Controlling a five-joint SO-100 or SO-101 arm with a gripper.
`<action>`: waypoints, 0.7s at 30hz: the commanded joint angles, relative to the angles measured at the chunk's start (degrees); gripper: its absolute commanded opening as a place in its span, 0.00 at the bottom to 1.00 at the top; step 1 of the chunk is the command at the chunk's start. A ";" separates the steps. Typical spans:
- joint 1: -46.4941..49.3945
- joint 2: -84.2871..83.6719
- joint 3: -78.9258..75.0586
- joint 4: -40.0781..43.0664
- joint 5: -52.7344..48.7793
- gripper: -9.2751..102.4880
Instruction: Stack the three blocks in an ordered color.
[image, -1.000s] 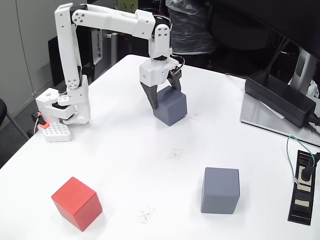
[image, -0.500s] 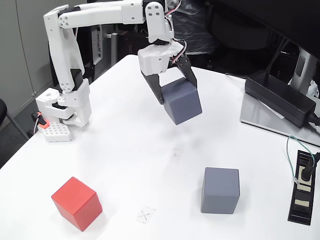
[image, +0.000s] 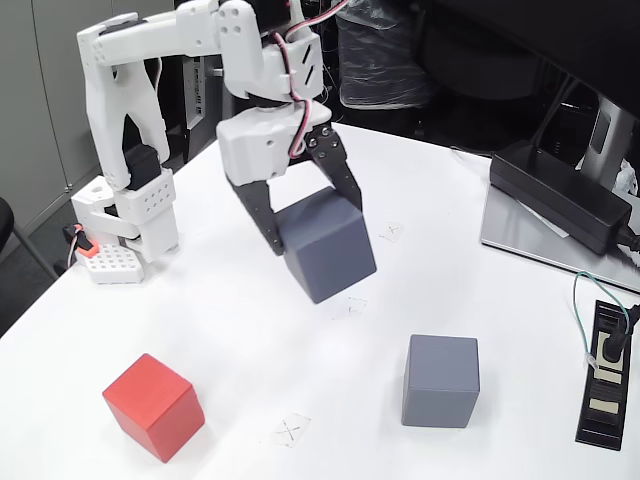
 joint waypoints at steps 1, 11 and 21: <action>6.24 2.64 -2.29 0.35 -9.49 0.19; 21.45 10.02 -1.32 0.35 -30.59 0.19; 34.80 11.16 3.96 0.35 -49.48 0.19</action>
